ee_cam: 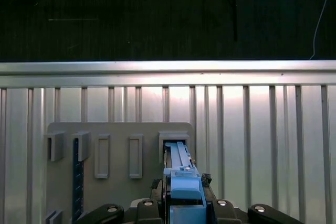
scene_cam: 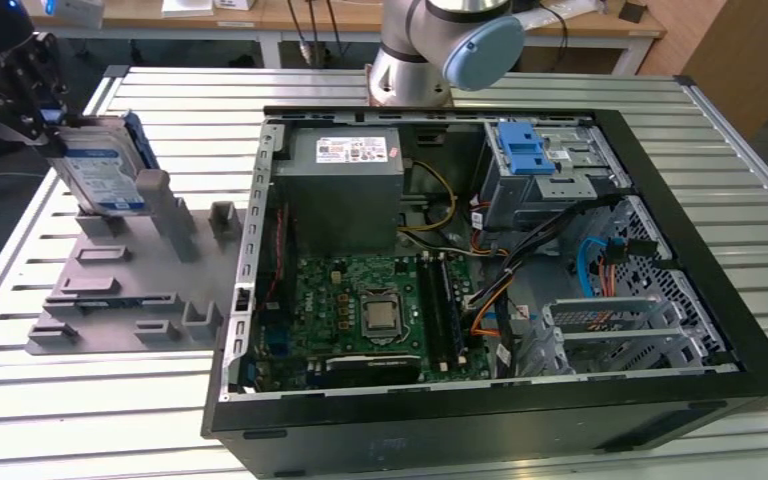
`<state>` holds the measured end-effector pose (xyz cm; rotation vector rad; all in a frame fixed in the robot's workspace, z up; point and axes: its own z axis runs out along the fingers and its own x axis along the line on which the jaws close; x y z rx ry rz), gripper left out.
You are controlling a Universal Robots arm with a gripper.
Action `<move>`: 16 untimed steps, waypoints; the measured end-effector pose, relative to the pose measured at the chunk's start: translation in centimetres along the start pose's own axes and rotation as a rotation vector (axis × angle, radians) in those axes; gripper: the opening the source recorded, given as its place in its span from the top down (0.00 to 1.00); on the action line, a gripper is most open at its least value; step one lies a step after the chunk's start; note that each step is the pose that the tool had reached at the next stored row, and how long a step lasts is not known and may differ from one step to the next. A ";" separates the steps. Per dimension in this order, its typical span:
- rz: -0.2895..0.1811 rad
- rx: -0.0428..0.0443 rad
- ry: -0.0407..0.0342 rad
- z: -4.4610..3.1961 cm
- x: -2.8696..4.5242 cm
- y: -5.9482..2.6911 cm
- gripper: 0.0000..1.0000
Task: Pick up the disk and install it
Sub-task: 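Pick up the disk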
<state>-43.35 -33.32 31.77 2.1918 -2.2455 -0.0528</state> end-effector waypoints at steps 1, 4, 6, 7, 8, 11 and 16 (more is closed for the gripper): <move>0.000 -0.0001 0.0000 -0.04 0.00 0.00 0.64; 0.000 -0.0002 0.0001 -0.16 0.00 0.00 0.64; 0.000 -0.0001 0.0000 -0.24 0.00 0.01 0.64; 0.000 -0.0001 0.0001 -0.29 -0.01 0.01 0.64; 0.000 -0.0001 0.0001 -0.38 -0.01 0.01 0.64; 0.000 -0.0001 0.0001 -0.54 -0.01 0.02 0.64; 0.000 -0.0001 0.0000 -0.77 -0.02 0.02 0.64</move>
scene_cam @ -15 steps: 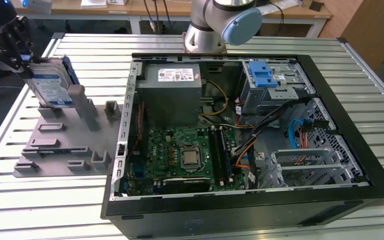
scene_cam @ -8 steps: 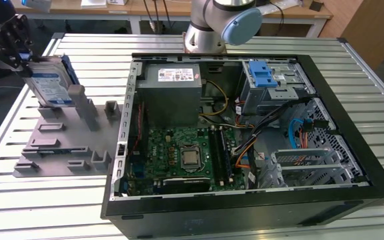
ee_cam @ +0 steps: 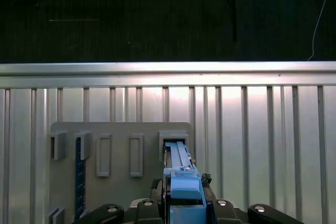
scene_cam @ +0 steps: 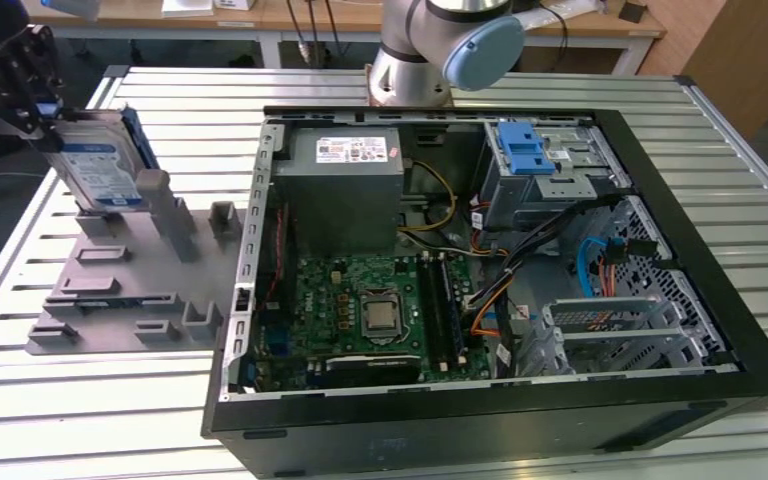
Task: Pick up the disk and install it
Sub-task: 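Pick up the disk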
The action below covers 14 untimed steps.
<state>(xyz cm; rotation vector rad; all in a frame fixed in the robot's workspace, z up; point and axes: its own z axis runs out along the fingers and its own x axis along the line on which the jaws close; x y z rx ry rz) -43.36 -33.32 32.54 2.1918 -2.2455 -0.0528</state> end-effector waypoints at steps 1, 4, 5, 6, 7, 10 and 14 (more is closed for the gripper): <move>0.000 0.0000 0.0000 -0.04 0.00 0.00 0.64; 0.000 0.0000 0.0000 -0.18 0.00 0.00 0.64; 0.000 0.0000 0.0000 -0.22 -0.01 0.00 0.64; 0.000 0.0001 0.0000 -0.25 -0.01 0.01 0.64; 0.000 0.0001 -0.0001 -0.29 -0.01 0.01 0.64; 0.000 0.0001 0.0000 -0.40 -0.01 0.01 0.64; 0.000 -0.0001 0.0000 -0.55 -0.01 0.02 0.64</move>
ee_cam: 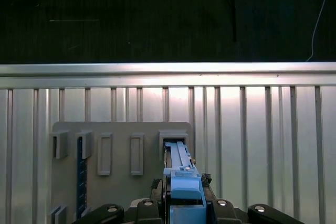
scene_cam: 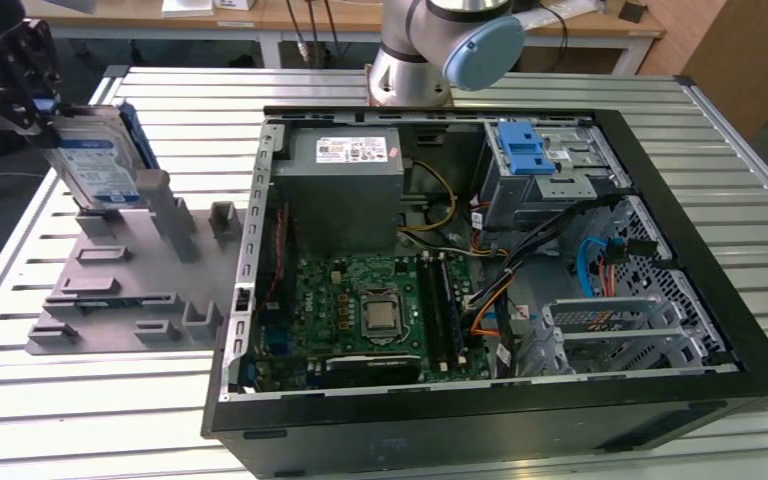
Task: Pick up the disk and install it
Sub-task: 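Pick up the disk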
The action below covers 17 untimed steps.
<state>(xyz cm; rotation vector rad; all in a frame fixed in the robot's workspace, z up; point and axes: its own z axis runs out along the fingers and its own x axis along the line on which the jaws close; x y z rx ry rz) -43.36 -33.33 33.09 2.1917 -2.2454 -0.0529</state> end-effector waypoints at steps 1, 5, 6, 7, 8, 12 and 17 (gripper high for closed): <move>0.000 0.0000 0.0000 -0.04 0.00 0.00 0.64; 0.000 0.0001 0.0000 -0.20 -0.01 0.01 0.64; 0.000 0.0001 0.0000 -0.25 -0.01 0.01 0.64; 0.000 0.0001 0.0000 -0.29 -0.01 0.01 0.64; 0.000 0.0001 0.0000 -0.48 -0.01 0.01 0.64; 0.000 0.0002 0.0000 -0.60 -0.01 0.02 0.64; 0.000 0.0001 0.0000 -0.75 -0.02 0.02 0.64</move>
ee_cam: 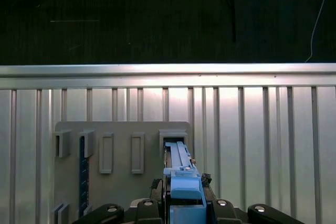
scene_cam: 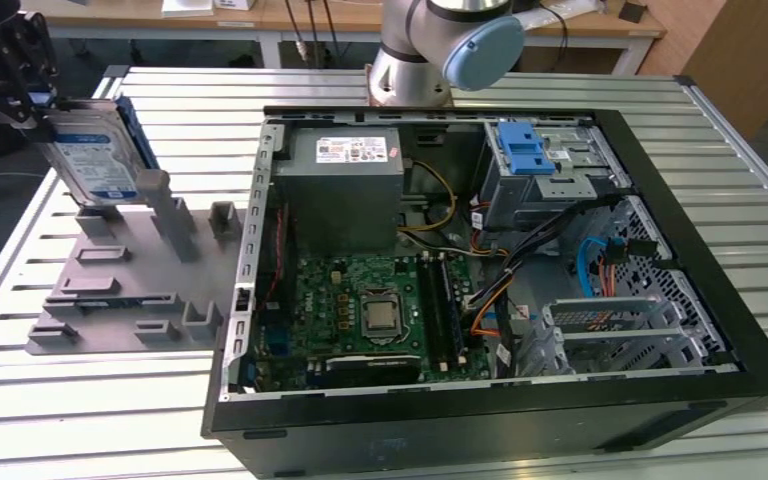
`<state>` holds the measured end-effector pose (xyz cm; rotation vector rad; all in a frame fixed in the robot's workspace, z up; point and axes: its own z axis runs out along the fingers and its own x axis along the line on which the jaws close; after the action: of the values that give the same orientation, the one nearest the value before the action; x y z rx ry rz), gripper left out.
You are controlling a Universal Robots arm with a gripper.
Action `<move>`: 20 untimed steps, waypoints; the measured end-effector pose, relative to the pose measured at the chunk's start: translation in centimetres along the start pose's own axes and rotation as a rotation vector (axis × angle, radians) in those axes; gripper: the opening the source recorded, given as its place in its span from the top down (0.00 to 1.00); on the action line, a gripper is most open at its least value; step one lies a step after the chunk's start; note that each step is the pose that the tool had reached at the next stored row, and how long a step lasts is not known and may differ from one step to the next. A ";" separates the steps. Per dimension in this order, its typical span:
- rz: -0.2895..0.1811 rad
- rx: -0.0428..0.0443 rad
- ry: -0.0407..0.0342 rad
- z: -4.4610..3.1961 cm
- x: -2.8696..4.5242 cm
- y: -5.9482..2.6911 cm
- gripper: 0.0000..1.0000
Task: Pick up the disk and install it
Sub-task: 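Pick up the disk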
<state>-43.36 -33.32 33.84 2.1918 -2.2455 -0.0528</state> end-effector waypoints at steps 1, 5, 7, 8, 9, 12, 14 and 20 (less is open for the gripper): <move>0.000 0.0000 0.0000 -0.03 0.00 0.00 0.64; 0.000 0.0001 0.0000 -0.18 0.00 0.01 0.64; 0.000 0.0000 -0.0001 -0.26 -0.01 0.01 0.64; 0.000 0.0001 -0.0001 -0.28 -0.01 0.01 0.64; 0.000 0.0000 0.0000 -0.32 0.00 0.01 0.64; 0.000 0.0000 0.0000 -0.41 -0.01 0.01 0.64; 0.000 0.0000 0.0000 -0.49 -0.01 0.01 0.64; 0.000 0.0000 0.0000 -0.70 -0.01 0.02 0.64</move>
<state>-43.36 -33.32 34.54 2.1918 -2.2454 -0.0528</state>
